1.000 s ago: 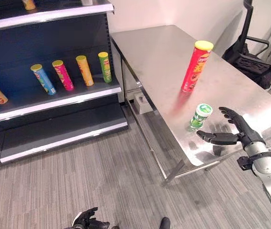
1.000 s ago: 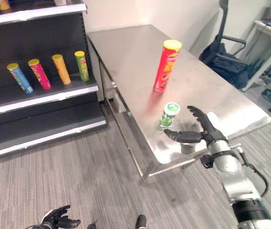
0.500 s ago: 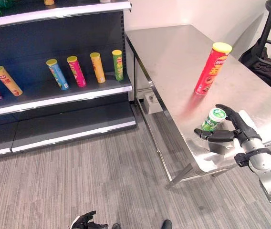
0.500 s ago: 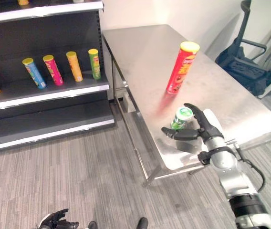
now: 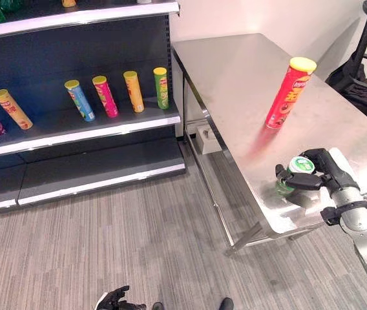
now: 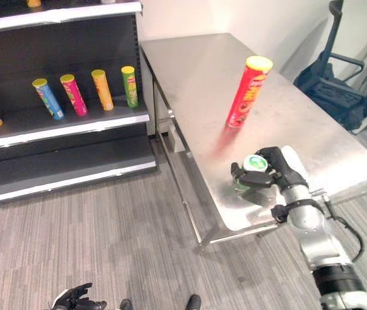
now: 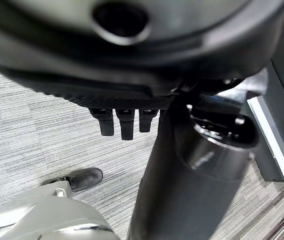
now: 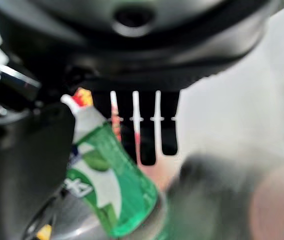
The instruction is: Put the goods on the table back onto the shelves and tidy them up.
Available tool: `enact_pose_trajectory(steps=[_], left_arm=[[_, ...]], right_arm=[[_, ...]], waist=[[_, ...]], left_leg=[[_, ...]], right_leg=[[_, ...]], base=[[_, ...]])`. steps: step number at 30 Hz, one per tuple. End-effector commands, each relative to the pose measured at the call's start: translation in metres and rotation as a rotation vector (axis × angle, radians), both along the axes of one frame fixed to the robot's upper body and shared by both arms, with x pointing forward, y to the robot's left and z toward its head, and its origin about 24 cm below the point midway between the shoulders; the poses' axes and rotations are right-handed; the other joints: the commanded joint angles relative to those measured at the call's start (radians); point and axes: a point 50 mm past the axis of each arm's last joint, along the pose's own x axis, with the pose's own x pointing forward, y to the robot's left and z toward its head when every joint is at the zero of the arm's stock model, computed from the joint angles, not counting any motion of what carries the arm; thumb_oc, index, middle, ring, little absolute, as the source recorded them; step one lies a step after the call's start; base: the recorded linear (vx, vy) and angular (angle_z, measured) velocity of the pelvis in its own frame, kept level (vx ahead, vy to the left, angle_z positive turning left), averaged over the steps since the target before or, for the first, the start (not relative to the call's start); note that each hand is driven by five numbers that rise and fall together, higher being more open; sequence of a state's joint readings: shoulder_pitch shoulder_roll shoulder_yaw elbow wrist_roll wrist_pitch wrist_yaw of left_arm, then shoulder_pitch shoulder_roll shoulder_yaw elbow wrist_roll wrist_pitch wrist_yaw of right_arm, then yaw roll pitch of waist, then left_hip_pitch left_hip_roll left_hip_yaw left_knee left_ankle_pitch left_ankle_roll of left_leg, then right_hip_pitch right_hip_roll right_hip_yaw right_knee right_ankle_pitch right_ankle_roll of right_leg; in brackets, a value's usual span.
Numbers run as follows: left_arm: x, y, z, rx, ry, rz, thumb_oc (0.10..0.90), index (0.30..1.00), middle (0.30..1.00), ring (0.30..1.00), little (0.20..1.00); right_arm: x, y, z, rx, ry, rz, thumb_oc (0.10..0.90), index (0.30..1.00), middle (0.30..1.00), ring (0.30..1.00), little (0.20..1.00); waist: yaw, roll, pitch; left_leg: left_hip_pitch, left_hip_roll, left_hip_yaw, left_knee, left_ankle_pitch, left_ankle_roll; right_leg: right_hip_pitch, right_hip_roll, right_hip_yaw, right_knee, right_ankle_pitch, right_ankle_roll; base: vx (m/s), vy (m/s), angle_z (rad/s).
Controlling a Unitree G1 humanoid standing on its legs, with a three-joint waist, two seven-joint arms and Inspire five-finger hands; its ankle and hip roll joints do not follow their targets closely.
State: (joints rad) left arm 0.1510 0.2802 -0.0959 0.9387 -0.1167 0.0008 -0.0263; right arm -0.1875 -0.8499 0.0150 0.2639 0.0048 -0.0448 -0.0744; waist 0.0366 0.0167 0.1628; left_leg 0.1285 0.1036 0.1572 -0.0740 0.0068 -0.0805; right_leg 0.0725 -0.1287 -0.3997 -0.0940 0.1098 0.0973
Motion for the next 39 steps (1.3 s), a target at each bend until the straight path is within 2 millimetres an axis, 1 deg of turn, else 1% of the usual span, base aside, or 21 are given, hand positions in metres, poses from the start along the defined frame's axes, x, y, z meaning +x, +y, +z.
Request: enact_pose_trajectory(steps=[1,12,16,19,20,22,23,24,25,26,27,28,30,31,32,33,34,35,36,38,39], left_arm=[[0.014,0.024,0.012,0.09,-0.059,-0.03,0.8,0.9,0.9,0.9,0.9],[0.023,0.025,0.019,0.059,-0.123,-0.012,0.8,0.9,0.9,0.9,0.9],[0.031,0.021,0.026,0.023,-0.191,-0.02,0.8,0.9,0.9,0.9,0.9],[0.038,0.023,0.032,0.017,-0.233,-0.009,0.8,0.9,0.9,0.9,0.9],[0.039,0.024,0.033,0.022,-0.237,-0.002,0.8,0.9,0.9,0.9,0.9],[0.031,0.027,0.03,0.033,-0.207,0.004,0.8,0.9,0.9,0.9,0.9],[0.03,0.031,0.027,0.056,-0.183,0.008,0.8,0.9,0.9,0.9,0.9],[0.032,0.035,0.028,0.08,-0.177,0.002,0.8,0.9,0.9,0.9,0.9],[0.028,0.036,0.025,0.096,-0.149,-0.005,0.8,0.9,0.9,0.9,0.9],[0.032,0.036,0.025,0.105,-0.141,-0.029,0.8,0.9,0.9,0.9,0.9],[0.032,0.04,0.025,0.13,-0.129,-0.035,0.8,0.9,0.9,0.9,0.9],[0.033,0.046,0.028,0.147,-0.136,-0.028,0.8,0.9,0.9,0.9,0.9],[0.032,0.057,0.032,0.176,-0.139,-0.014,0.8,0.9,0.9,0.9,0.9],[0.034,0.063,0.035,0.202,-0.141,-0.022,0.8,0.9,0.9,0.9,0.9],[0.037,0.067,0.039,0.196,-0.164,0.007,0.8,0.9,0.9,0.9,0.9],[0.037,0.067,0.039,0.195,-0.165,0.007,0.8,0.9,0.9,0.9,0.9],[0.038,0.067,0.04,0.186,-0.167,0.006,0.8,0.9,0.9,0.9,0.9],[0.038,0.067,0.04,0.184,-0.169,0.005,0.8,0.9,0.9,0.9,0.9],[0.039,0.064,0.038,0.172,-0.167,0.007,0.8,0.9,0.9,0.9,0.9],[0.04,0.062,0.037,0.163,-0.168,0.007,0.8,0.9,0.9,0.9,0.9],[0.046,0.054,0.036,0.144,-0.177,-0.009,0.8,0.9,0.9,0.9,0.9]], right_arm=[[0.006,0.008,0.066,-0.058,-0.286,0.051,0.4,0.3,0.3,0.3,0.3],[-0.008,0.042,0.136,-0.057,-0.518,0.302,0.4,0.3,0.3,0.3,0.3],[-0.011,0.06,0.157,0.033,-0.609,0.429,0.4,0.3,0.3,0.3,0.3],[-0.011,0.069,0.171,0.062,-0.652,0.487,0.4,0.3,0.3,0.3,0.3],[-0.011,0.07,0.174,0.068,-0.66,0.493,0.4,0.3,0.3,0.3,0.3],[-0.009,0.074,0.178,0.067,-0.658,0.508,0.4,0.3,0.3,0.3,0.3],[-0.008,0.074,0.18,0.041,-0.654,0.506,0.4,0.3,0.3,0.3,0.3],[-0.009,0.073,0.183,-0.007,-0.645,0.499,0.4,0.3,0.3,0.3,0.3],[-0.011,0.069,0.18,-0.017,-0.635,0.478,0.4,0.3,0.3,0.3,0.3],[-0.013,0.065,0.181,-0.049,-0.629,0.449,0.4,0.3,0.3,0.3,0.3],[-0.011,0.065,0.179,-0.051,-0.63,0.432,0.4,0.3,0.3,0.3,0.3],[-0.008,0.064,0.182,-0.062,-0.632,0.418,0.4,0.3,0.3,0.3,0.3],[-0.004,0.067,0.189,-0.074,-0.649,0.412,0.4,0.3,0.3,0.3,0.3],[-0.004,0.065,0.193,-0.062,-0.664,0.405,0.4,0.3,0.3,0.3,0.3],[-0.008,0.057,0.204,-0.082,-0.686,0.379,0.4,0.3,0.3,0.3,0.3],[-0.007,0.057,0.204,-0.082,-0.687,0.38,0.4,0.3,0.3,0.3,0.3],[-0.011,0.049,0.221,-0.079,-0.739,0.35,0.4,0.3,0.3,0.3,0.3],[-0.011,0.049,0.222,-0.081,-0.741,0.351,0.4,0.3,0.3,0.3,0.3],[-0.013,0.045,0.227,-0.082,-0.757,0.332,0.4,0.3,0.3,0.3,0.3],[-0.014,0.042,0.229,-0.087,-0.768,0.318,0.4,0.3,0.3,0.3,0.3],[-0.019,0.037,0.231,-0.099,-0.785,0.293,0.4,0.3,0.3,0.3,0.3]], waist=[[0.016,-0.059,-0.048],[0.021,-0.072,-0.036],[0.045,-0.08,0.006],[0.064,-0.081,0.046],[0.067,-0.083,0.051],[0.068,-0.084,0.04],[0.058,-0.078,0.027],[0.048,-0.074,0.012],[0.051,-0.051,-0.015],[0.053,-0.053,-0.037],[0.06,-0.077,-0.045],[0.065,-0.085,-0.045],[0.072,-0.089,-0.034],[0.065,-0.089,-0.025],[0.042,-0.082,-0.005],[0.042,-0.081,-0.004],[0.029,-0.075,0.007],[0.031,-0.073,0.012],[0.018,-0.078,0.025],[0.007,-0.08,0.033],[-0.015,-0.09,0.041]], left_leg=[[-0.057,0.047,0.065,0.033,0.028,-0.045],[-0.095,0.09,0.038,0.116,0.019,-0.07],[-0.18,0.111,-0.015,0.252,0.013,-0.085],[-0.308,0.118,-0.077,0.399,0.072,-0.129],[-0.324,0.143,-0.079,0.397,0.098,-0.141],[-0.261,0.215,-0.052,0.226,0.104,-0.13],[-0.252,0.276,-0.021,0.088,0.181,-0.139],[-0.254,0.32,0.045,0.019,0.208,-0.153],[-0.237,0.31,0.092,0.003,0.217,-0.159],[-0.238,0.255,0.101,0.024,0.19,-0.153],[-0.249,0.192,0.113,0.072,0.134,-0.112],[-0.238,0.138,0.13,0.078,0.099,-0.071],[-0.198,0.08,0.146,0.058,0.057,-0.038],[-0.194,0.063,0.147,0.05,0.05,-0.026],[-0.165,0.014,0.139,0.022,0.054,0.009],[-0.163,0.015,0.14,0.021,0.054,0.009],[-0.11,-0.009,0.117,-0.003,0.019,0.008],[-0.119,-0.007,0.129,0.003,0.034,0.013],[-0.097,-0.022,0.115,-0.003,0.022,0.013],[-0.082,-0.03,0.109,-0.007,0.012,0.012],[-0.064,-0.049,0.087,-0.007,-0.005,0.013]], right_leg=[[0.067,-0.067,0.016,0.03,-0.086,0.084],[0.071,-0.025,0.028,0.023,-0.114,0.056],[0.078,0.001,0.028,0.014,-0.13,0.031],[0.085,0.011,0.001,0.01,-0.134,0.015],[0.086,0.013,-0.016,0.008,-0.136,0.018],[0.087,-0.002,-0.027,0.009,-0.13,0.044],[0.08,-0.026,-0.039,0.012,-0.13,0.067],[0.092,-0.048,-0.048,0.009,-0.146,0.09],[0.098,-0.086,-0.074,0.016,-0.124,0.108],[0.109,-0.16,-0.089,0.038,-0.099,0.13],[0.096,-0.255,-0.088,0.098,-0.032,0.154],[0.073,-0.321,-0.086,0.175,0.026,0.153],[0.037,-0.384,-0.075,0.292,0.088,0.154],[0.016,-0.378,-0.056,0.338,0.091,0.149],[-0.08,-0.286,0.021,0.38,0.045,0.112],[-0.081,-0.286,0.022,0.381,0.043,0.112],[-0.117,-0.208,0.005,0.313,-0.041,0.105],[-0.12,-0.209,-0.01,0.308,-0.027,0.09],[-0.161,-0.139,0.003,0.239,-0.033,0.089],[-0.198,-0.103,0.012,0.208,-0.026,0.093],[-0.235,-0.062,0.03,0.149,-0.004,0.101]], base=[[-0.01,-0.051,-0.04],[-0.01,-0.074,0.01],[-0.08,-0.105,0.09],[-0.11,-0.027,0.25],[0.02,0.14,0.49],[0.11,0.334,0.4],[0.21,0.573,0.29],[0.24,0.779,0.42],[0.3,0.848,0.46],[0.34,0.913,0.56],[0.37,0.877,0.54],[0.34,0.714,0.68],[0.2,0.492,0.4],[0.22,0.573,0.16],[0.19,0.423,0.28],[0.41,0.42,0.65],[0.21,0.122,0.58],[0.34,0.157,0.39],[0.13,0.052,0.14],[0.2,0.049,0.28],[0.22,0.015,0.36]])
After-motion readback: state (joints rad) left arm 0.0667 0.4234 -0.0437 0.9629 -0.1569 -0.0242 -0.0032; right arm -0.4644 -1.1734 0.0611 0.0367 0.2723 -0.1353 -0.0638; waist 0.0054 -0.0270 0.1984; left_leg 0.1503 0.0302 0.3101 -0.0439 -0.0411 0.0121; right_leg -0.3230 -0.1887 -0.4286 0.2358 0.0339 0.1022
